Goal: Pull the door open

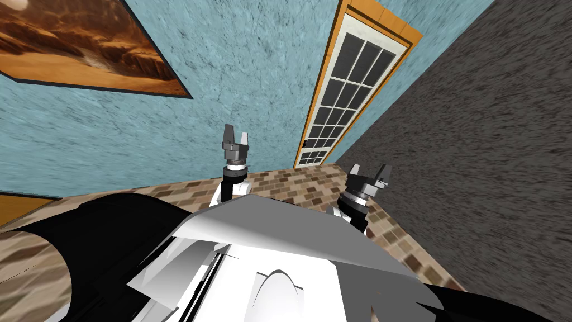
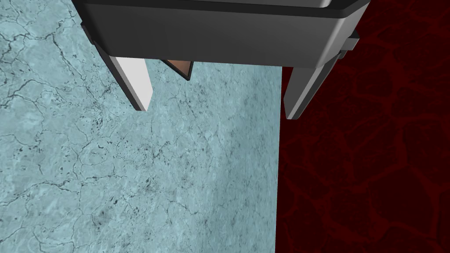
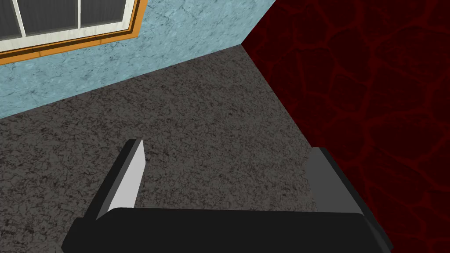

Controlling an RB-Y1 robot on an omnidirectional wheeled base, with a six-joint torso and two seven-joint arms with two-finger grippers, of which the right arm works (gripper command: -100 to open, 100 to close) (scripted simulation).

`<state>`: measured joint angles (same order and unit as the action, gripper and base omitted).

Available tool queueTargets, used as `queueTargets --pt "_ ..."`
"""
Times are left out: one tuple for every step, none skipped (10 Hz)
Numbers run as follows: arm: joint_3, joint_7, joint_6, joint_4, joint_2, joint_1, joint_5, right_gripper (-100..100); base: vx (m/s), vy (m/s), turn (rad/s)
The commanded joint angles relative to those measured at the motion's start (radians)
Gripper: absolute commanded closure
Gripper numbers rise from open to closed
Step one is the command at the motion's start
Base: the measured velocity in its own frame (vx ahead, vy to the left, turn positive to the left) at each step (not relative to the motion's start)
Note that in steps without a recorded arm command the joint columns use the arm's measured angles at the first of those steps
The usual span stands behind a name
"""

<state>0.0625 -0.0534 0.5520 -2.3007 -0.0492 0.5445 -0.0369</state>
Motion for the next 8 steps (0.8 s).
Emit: queueTargets --pt "0.003 0.020 0.008 0.028 0.013 -0.009 0.009 -100 0.052 -0.003 0.033" --pt "0.005 0.034 0.014 0.048 0.020 -0.015 0.015 -100 0.098 -0.016 0.036" --pt "0.008 0.048 0.019 0.068 0.028 -0.021 0.022 -100 0.112 -0.006 0.045" --pt "0.010 0.064 0.026 0.090 0.036 -0.028 0.029 -100 0.111 -0.005 0.036" --pt "0.014 0.085 0.034 0.120 0.046 -0.037 0.038 -100 0.128 -0.017 0.043" --pt "0.015 0.095 0.038 0.134 0.050 -0.042 0.043 -100 0.128 -0.019 0.032" --pt "0.019 0.116 0.046 0.164 0.060 -0.051 0.053 -100 0.115 -0.004 0.043" --pt "0.021 0.129 0.051 0.182 0.065 -0.056 0.058 -100 0.111 -0.013 0.037"
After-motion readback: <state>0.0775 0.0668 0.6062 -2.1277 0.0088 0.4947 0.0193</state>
